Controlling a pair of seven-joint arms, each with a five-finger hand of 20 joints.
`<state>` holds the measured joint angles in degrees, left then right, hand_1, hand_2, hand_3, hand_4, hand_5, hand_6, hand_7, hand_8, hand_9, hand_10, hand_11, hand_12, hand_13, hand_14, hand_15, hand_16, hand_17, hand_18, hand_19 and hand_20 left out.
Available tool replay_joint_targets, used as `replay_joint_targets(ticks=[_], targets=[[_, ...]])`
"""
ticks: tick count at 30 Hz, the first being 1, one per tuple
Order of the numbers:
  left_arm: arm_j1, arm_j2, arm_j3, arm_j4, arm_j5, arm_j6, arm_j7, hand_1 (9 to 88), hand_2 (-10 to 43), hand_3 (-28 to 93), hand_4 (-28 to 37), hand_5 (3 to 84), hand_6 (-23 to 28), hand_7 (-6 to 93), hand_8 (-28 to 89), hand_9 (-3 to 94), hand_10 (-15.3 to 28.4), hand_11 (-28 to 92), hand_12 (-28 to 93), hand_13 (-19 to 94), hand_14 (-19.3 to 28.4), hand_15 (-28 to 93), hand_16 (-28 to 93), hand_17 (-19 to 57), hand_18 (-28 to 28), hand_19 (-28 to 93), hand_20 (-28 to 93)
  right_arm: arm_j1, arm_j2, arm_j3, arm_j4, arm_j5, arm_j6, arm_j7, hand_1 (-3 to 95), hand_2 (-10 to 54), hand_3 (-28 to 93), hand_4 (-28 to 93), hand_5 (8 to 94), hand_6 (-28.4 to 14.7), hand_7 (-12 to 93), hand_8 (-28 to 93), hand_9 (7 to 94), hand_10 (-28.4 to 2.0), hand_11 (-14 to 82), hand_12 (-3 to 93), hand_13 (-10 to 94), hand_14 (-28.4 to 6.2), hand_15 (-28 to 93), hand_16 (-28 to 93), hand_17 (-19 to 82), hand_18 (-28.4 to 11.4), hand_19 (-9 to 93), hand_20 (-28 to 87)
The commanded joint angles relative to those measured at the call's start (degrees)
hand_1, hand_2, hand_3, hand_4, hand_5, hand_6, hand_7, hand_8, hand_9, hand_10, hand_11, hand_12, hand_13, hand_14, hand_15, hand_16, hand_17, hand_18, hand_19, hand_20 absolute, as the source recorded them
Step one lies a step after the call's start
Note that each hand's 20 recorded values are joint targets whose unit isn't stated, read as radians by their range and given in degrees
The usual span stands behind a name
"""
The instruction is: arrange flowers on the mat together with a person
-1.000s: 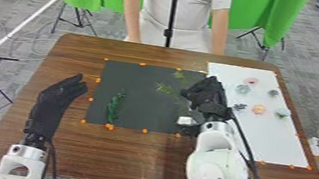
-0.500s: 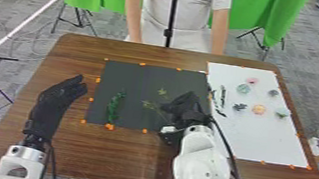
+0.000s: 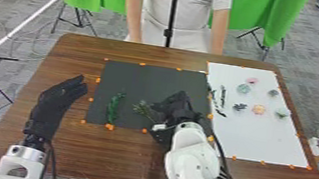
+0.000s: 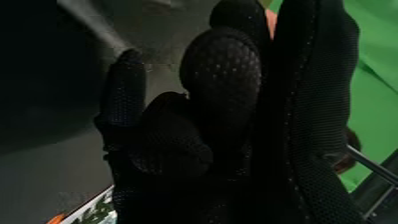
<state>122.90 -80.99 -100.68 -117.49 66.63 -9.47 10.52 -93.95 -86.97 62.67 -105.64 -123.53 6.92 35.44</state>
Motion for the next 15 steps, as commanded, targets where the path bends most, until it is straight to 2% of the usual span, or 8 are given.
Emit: replay_joint_targets(ticks=[1,5,9,10,11,12,15], targets=[[0.5,-0.04,0.27,-0.08,0.65,-0.31,-0.88,23.8,-6.7,67,-17.8,44.3,3.2,8.8,-4,41.6,12.0,10,18,31,15.9,8,8,2.3,13.4,1,18,0.4,-1.0,-1.7,-0.2,0.3,0.3,-0.8,84.3,-9.5,-28,38,93.7,2.3,20,4,93.7,-7.1,45.8,15.4,84,-7.4,71,39,36,-20.8,72,44],[0.2,-0.27,0.16,0.08,1.03,-0.70,-0.83,23.8,-6.7,67,-17.9,44.2,3.2,8.7,-4,41.5,11.9,10,18,31,15.8,8,8,2.3,13.4,1,18,-0.7,-0.3,-1.4,-0.7,-3.5,0.3,-3.9,83.5,-9.5,-28,39,93.7,2.3,19,5,93.7,-7.1,45.4,15.5,85,-7.3,70,39,36,-20.8,72,44],[0.2,-0.31,-0.04,0.21,0.90,-0.88,-1.05,23.7,-6.6,67,-17.8,44.0,3.1,8.5,-4,41.5,11.8,10,18,31,15.8,8,8,2.3,13.4,1,18,-3.7,1.8,-0.6,-3.4,-12.2,-0.7,-7.1,76.2,-7.8,-28,48,93.1,1.6,18,6,93.7,-8.1,43.0,16.6,82,-8.8,71,40,33,-21.2,72,44],[0.4,-0.37,-0.11,0.15,0.90,-1.00,-1.09,23.8,-6.6,67,-17.8,44.0,3.1,8.5,-4,41.5,11.9,10,18,31,15.8,8,8,2.3,13.4,1,18,-4.4,2.2,-0.2,-4.3,-12.8,-1.5,-7.1,65.3,-8.1,0,30,92.5,1.4,19,5,93.7,-8.3,42.7,16.7,82,-8.9,72,41,33,-21.4,71,45],[0.4,-0.51,-0.18,0.15,0.88,-1.12,-1.01,23.8,-6.6,67,-17.8,44.0,3.1,8.6,-4,41.5,11.8,9,18,31,15.8,8,8,2.3,13.4,1,18,-5.0,2.6,0.1,-4.9,-14.1,-1.9,-7.2,45.8,-9.2,54,-9,92.1,1.3,17,5,93.7,-8.7,41.5,17.4,81,-9.6,72,40,32,-21.2,71,45],[0.2,-0.51,-0.21,0.27,0.81,-1.23,-1.04,23.8,-6.6,67,-17.8,44.0,3.0,8.7,-4,41.4,11.8,9,18,31,15.8,8,8,2.3,13.4,1,18,-5.5,2.9,0.6,-5.2,-15.6,-2.2,-7.6,40.4,-7.8,67,-18,91.3,1.0,16,4,93.7,-9.1,40.3,18.1,80,-10.1,73,40,32,-21.2,71,45],[0.0,-0.63,-0.34,0.41,0.88,-1.52,-1.07,23.7,-6.6,67,-17.6,44.0,3.0,8.8,-4,41.4,11.9,9,18,31,15.9,8,8,2.2,13.5,1,18,-6.7,3.7,1.5,-6.3,-18.2,-4.5,-7.2,34.2,2.7,73,-18,91.1,0.9,16,-8,93.7,-9.7,39.3,19.5,78,-11.3,74,40,32,-21.3,71,45]])
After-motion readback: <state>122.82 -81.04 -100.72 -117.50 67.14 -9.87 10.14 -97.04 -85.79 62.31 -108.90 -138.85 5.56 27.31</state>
